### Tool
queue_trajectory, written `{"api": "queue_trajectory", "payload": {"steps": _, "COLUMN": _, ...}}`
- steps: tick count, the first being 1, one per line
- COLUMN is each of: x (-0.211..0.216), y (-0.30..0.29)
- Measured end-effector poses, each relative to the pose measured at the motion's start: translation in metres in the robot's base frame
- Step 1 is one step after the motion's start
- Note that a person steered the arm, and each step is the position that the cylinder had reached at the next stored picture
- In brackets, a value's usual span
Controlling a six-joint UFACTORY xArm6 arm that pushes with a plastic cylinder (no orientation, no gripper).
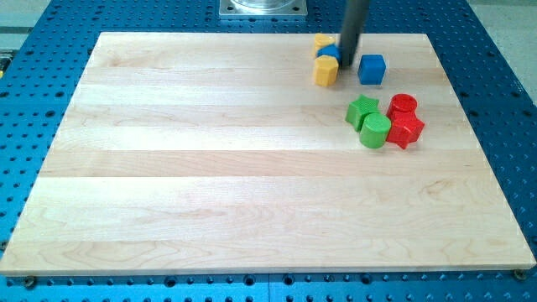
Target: Move the triangle towards the top left corner
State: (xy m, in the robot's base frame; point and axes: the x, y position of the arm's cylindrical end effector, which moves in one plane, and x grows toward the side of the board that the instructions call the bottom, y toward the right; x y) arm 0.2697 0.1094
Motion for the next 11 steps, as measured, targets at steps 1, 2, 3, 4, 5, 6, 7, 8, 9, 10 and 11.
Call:
{"api": "queue_trajectory", "payload": {"steps": 1, "x": 0.001, "y": -0.062}}
{"api": "queue_trajectory", "payload": {"steps": 2, "x": 0.014, "y": -0.093}}
{"api": "queue_trajectory", "payload": {"steps": 3, "x": 0.033, "y": -0.118}}
{"api": "queue_trajectory", "payload": {"steps": 4, "x": 0.030, "y": -0.211}}
{"api": "queue_trajectory", "payload": {"steps": 5, "x": 0.039, "y": -0.193}}
{"api": "queue_trajectory", "payload": {"steps": 6, "x": 0.028, "y": -0.226}}
{"api": "queue_trajectory", "payload": {"steps": 7, "x": 0.033, "y": -0.273}}
{"api": "queue_trajectory", "payload": {"steps": 8, "x": 0.054, "y": -0.285}}
{"api": "queue_trajectory", "payload": {"steps": 9, "x": 0.007, "y": -0.302}}
{"api": "queue_trajectory", "payload": {"steps": 10, "x": 0.001, "y": -0.300}}
{"api": "queue_trajectory", "payload": {"steps": 11, "x": -0.004, "y": -0.260}}
